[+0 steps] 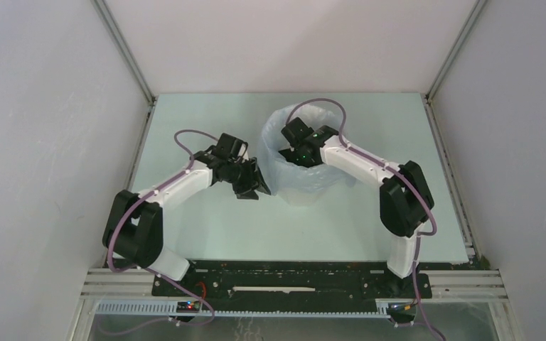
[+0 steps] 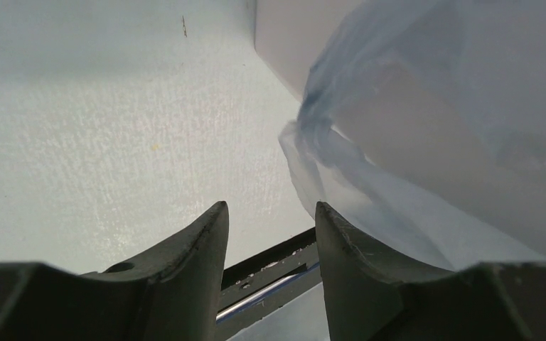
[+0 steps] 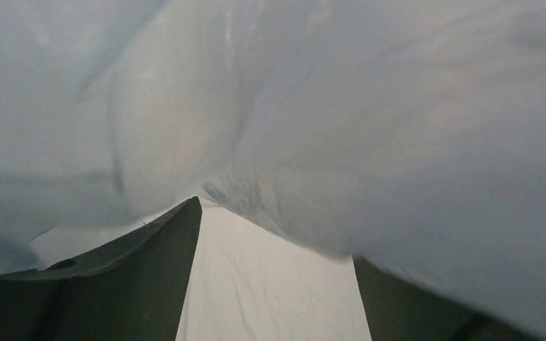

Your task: Put the trash bags into the trash bin

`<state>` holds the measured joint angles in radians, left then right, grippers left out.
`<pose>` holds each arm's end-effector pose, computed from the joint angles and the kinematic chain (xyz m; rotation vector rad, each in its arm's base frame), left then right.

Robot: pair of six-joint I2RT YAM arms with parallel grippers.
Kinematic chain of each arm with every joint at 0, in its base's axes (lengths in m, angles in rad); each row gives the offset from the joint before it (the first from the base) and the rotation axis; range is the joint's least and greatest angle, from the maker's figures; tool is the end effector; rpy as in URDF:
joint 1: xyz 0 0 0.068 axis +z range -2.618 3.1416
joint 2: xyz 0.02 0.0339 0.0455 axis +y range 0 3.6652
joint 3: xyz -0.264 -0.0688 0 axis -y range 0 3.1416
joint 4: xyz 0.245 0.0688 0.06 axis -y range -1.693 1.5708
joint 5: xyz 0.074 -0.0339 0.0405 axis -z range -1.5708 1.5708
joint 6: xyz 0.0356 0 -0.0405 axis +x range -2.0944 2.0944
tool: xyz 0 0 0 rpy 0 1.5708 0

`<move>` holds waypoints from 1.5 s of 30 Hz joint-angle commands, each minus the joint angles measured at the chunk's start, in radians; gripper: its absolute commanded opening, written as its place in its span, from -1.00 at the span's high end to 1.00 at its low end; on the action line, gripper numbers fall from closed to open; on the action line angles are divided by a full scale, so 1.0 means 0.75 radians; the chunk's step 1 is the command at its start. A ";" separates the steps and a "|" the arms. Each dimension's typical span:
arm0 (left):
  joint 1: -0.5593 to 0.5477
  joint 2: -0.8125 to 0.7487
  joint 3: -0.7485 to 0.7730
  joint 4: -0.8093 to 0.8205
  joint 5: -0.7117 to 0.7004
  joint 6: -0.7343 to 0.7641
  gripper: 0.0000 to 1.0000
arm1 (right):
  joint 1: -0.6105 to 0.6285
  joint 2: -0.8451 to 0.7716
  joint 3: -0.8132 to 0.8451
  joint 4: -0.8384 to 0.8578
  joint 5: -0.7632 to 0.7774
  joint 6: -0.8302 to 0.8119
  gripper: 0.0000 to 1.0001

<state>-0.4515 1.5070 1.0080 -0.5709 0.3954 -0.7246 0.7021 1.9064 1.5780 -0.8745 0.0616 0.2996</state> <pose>0.2624 -0.1425 0.2187 -0.2402 2.8070 -0.8682 0.3050 0.2551 0.2383 -0.5410 2.7315 0.1735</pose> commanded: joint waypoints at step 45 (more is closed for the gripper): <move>-0.009 -0.070 -0.020 -0.012 -0.199 0.138 -0.56 | -0.073 -0.338 0.367 -0.149 -0.133 0.106 -0.71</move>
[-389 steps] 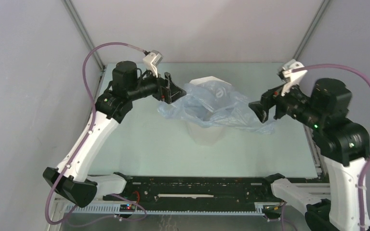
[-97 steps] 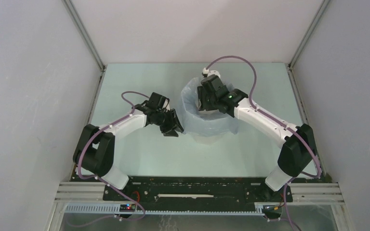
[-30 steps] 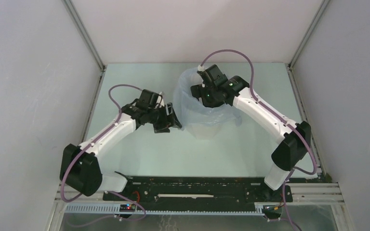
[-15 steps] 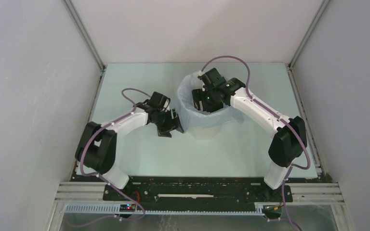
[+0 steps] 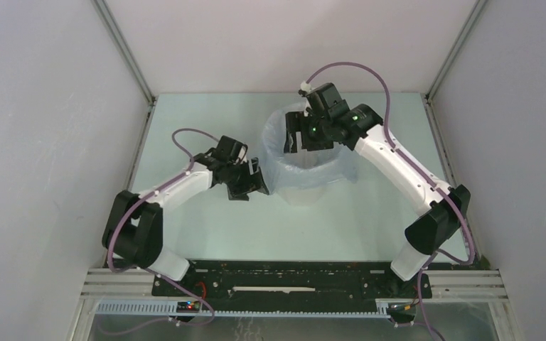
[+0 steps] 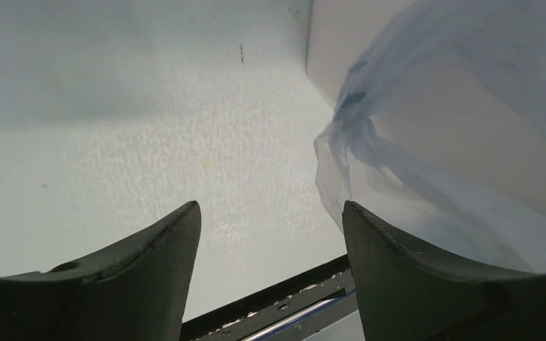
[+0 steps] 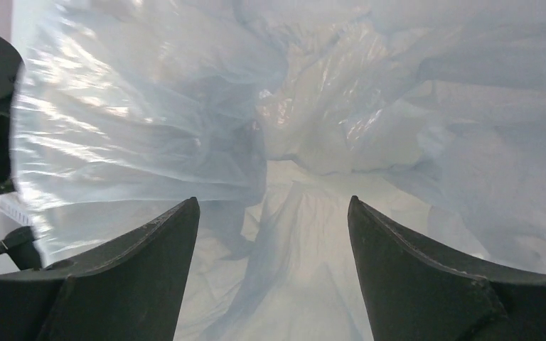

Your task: Put the trash bags into the trash bin

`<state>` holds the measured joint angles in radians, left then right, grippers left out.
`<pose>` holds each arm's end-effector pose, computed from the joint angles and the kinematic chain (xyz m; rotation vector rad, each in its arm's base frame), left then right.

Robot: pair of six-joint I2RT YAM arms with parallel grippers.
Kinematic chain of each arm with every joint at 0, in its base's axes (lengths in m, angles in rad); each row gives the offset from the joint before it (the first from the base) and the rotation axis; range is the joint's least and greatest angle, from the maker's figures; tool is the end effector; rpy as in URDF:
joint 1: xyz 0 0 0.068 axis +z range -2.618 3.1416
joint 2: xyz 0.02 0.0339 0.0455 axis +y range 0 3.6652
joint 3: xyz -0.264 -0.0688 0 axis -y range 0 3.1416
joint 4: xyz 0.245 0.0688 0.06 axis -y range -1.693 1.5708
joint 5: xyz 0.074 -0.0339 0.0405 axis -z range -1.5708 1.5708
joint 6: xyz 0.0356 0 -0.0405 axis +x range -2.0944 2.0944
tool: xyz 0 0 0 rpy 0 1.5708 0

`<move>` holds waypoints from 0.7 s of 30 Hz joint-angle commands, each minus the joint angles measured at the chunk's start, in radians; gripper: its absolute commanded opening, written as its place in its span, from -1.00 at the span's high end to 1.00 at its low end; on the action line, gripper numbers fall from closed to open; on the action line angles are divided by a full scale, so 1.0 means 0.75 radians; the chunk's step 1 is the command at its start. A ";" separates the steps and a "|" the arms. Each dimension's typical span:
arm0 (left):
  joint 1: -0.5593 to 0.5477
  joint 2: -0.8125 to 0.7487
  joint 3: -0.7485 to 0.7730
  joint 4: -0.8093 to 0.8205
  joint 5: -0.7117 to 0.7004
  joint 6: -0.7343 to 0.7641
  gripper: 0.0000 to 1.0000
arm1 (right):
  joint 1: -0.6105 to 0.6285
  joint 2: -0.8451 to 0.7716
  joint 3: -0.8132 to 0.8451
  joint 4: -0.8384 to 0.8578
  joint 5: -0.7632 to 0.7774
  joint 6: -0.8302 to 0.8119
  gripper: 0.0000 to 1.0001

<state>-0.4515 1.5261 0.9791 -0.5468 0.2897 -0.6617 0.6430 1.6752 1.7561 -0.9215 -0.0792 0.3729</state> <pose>0.2640 -0.1393 0.2050 -0.1952 2.7976 -0.7071 0.2863 0.2180 0.3741 -0.3719 2.4576 0.5481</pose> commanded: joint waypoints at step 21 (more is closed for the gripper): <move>-0.005 -1.057 0.249 -0.361 -0.377 -0.066 -0.99 | -0.111 -0.564 0.323 -0.082 0.126 0.000 -1.00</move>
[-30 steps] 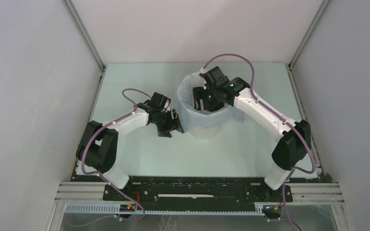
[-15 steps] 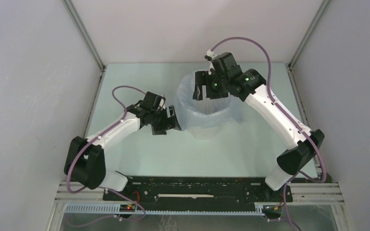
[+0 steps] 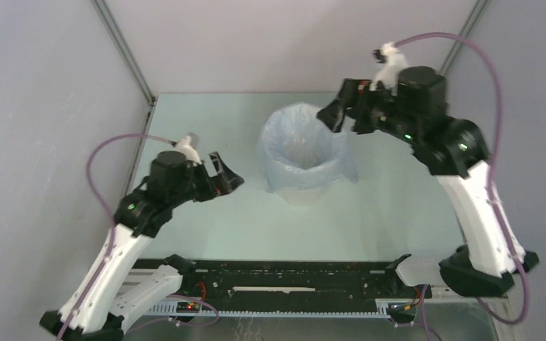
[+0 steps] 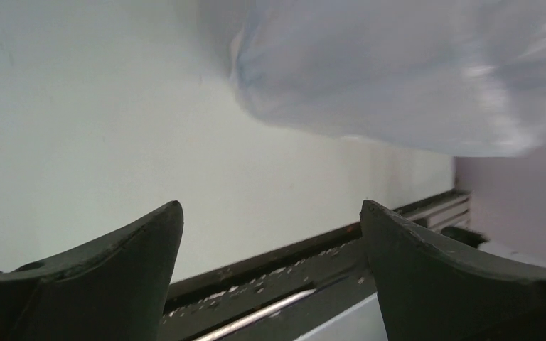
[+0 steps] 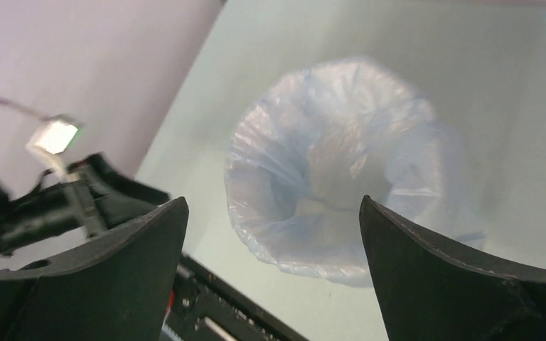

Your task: Put the trash bags into the trash bin

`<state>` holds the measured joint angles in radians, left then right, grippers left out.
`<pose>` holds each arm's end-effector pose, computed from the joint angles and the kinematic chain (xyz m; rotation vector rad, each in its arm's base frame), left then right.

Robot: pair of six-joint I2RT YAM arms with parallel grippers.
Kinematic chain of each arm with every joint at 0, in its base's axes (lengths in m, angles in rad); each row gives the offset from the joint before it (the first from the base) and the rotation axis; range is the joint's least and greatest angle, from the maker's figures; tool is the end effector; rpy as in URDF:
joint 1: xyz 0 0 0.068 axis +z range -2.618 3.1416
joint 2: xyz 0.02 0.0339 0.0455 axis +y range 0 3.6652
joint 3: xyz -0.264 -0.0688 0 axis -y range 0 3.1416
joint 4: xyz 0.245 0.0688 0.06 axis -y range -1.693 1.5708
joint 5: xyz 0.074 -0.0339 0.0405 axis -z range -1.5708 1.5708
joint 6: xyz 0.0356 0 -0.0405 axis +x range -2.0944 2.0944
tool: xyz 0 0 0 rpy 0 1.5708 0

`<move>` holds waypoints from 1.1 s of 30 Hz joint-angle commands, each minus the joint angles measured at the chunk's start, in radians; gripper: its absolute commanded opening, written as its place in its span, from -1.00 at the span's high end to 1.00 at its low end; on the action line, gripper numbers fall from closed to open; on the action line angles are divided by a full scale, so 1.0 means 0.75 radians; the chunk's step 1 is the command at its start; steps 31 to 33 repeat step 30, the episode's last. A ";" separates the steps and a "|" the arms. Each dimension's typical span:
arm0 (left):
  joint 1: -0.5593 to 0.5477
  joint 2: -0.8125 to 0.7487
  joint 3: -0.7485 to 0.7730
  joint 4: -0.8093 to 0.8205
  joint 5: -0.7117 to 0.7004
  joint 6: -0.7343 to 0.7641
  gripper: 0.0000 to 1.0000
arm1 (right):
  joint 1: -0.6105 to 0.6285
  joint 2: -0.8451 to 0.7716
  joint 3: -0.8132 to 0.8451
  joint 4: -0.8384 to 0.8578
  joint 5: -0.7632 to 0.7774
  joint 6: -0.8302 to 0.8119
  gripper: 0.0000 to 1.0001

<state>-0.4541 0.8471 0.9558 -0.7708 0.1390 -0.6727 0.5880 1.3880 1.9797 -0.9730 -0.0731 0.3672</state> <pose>0.1492 -0.0783 0.3304 -0.1759 2.3314 -0.7471 0.2012 0.1373 0.5188 -0.2717 1.9987 0.6925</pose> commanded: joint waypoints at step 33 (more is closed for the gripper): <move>-0.002 -0.083 1.291 -0.044 -0.488 0.274 -1.00 | -0.064 -0.448 0.193 -0.113 0.328 0.139 -0.99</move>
